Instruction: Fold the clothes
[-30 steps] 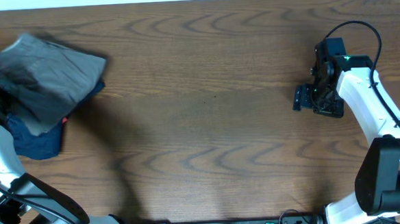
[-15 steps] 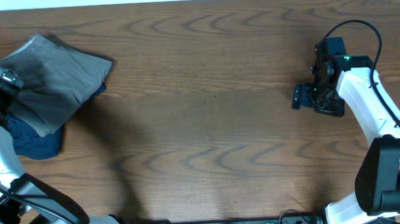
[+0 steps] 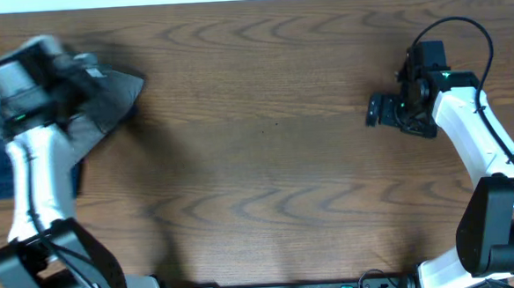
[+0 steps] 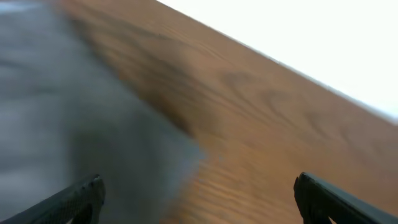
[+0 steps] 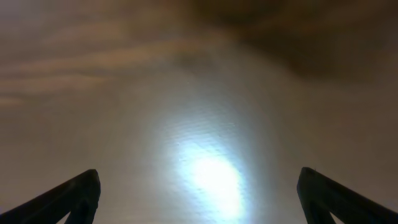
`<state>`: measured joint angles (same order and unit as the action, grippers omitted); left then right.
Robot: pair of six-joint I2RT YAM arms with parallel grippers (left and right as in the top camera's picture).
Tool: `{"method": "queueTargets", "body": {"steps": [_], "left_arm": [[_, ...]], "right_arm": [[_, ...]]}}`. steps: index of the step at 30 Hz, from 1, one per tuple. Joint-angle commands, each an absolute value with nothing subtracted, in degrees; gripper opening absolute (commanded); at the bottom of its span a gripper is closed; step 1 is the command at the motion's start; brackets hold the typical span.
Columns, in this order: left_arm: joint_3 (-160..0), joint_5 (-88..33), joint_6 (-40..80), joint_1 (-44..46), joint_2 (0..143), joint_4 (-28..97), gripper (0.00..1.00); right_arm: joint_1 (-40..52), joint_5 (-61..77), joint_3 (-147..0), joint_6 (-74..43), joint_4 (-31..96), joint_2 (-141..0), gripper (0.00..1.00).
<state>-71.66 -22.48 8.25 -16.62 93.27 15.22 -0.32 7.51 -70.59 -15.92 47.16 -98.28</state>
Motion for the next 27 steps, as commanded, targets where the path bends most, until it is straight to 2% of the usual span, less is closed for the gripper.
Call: {"method": "queueTargets", "body": {"steps": [1,5,8,14,19,22,27], "left_arm": [[-71.85,-19.66,4.60,-7.40,93.76,16.64,0.98],[-71.85,-16.27,4.49,2.33,97.14,20.27,0.98],[-71.85,-13.02,4.49,6.59,98.45,28.03,0.98],[-71.88,-13.06,5.91,7.68,97.23,55.16,0.98],[-71.77,-12.97,6.04,7.68,95.70,71.64,0.98],[-70.61,-12.97,6.90,7.70,92.53,72.93,0.98],[-65.43,-12.58,8.82,7.70,78.15,63.88,0.98]], "right_arm": [[-0.60,15.97,-70.41,-15.77,44.16,-97.30,0.99],[-1.67,16.56,-70.43,-15.53,41.56,-97.30,0.99],[-3.99,16.67,-70.43,-14.87,45.58,-97.27,0.99],[-9.04,16.32,-70.48,-11.38,65.58,-97.27,0.99],[-10.61,16.32,-70.43,-6.33,71.70,-96.51,0.99],[-10.59,16.29,-69.56,-5.89,70.85,-93.56,0.99],[-10.59,11.49,-65.34,-8.40,64.42,-82.24,0.99]]}}
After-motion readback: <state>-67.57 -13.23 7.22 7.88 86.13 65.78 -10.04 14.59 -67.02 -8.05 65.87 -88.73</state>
